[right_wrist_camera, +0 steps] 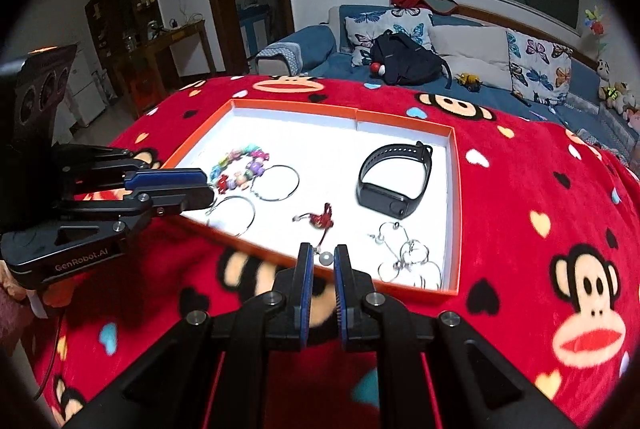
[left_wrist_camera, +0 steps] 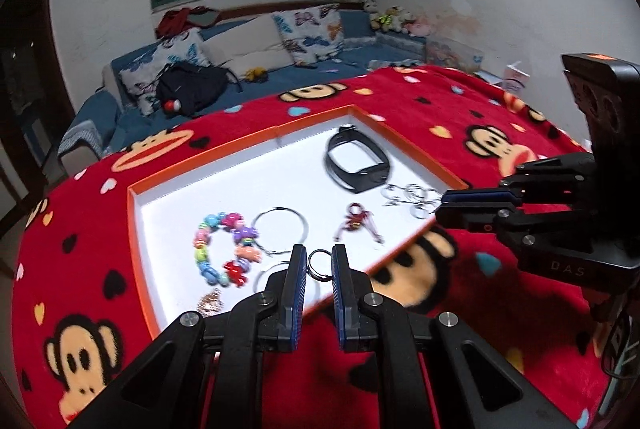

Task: Organize jewelry
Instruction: 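Carry the gold ring and pearl earring over the tray with both grippers, then open both grippers to release the ring and pearl earring into the tray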

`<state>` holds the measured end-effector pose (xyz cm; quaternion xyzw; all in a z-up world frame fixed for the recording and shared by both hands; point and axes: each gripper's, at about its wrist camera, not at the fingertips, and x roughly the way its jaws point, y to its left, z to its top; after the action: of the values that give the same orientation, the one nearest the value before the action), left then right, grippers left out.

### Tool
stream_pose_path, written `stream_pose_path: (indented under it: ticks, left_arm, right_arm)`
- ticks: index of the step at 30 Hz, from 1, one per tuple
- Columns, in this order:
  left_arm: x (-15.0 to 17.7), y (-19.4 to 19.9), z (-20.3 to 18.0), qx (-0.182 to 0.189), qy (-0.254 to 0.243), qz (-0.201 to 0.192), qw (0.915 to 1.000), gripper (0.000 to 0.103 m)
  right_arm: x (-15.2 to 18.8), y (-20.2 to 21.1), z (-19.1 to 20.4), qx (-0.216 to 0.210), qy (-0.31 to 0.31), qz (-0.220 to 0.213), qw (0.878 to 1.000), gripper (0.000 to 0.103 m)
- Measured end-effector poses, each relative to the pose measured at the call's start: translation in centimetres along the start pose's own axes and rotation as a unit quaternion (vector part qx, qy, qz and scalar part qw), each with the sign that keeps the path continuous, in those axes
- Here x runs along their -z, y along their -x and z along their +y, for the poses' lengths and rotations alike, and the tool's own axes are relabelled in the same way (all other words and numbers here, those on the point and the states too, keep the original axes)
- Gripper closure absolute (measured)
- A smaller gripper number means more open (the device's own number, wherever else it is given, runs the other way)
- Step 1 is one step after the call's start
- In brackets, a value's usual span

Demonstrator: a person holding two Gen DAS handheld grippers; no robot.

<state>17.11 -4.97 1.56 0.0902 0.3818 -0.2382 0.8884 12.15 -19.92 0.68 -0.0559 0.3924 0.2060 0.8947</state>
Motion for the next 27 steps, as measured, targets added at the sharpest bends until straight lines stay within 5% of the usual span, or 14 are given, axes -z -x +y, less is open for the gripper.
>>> stream_pose_path:
  ticks: [15, 16, 18, 20, 27]
  left_arm:
    - [0.3, -3.8, 2.6, -0.005, 0.039, 0.037, 0.9985, 0.087]
    - [0.4, -3.8, 2.6, -0.006, 0.04, 0.038, 0.9984, 0.085]
    - [0.4, -3.8, 2.6, -0.013, 0.042, 0.036, 0.9984, 0.058]
    - [0.5, -3.5, 2.6, -0.025, 0.041, 0.024, 0.9986, 0.048]
    - [0.7, -3.0, 2.8, -0.029, 0.054, 0.024, 0.9978, 0.046]
  right_arm:
    - [-0.1, -2.8, -1.2, -0.002, -0.034, 0.032, 0.999, 0.09]
    - [-0.1, -2.9, -1.2, -0.004, -0.034, 0.033, 0.999, 0.09]
    - [-0.1, -2.8, -1.1, -0.005, -0.036, 0.032, 0.999, 0.09]
    - [-0.1, -2.9, -1.1, -0.007, -0.036, 0.033, 0.999, 0.09]
    - [0.1, -3.2, -1.0, -0.007, -0.042, 0.037, 0.998, 0.086]
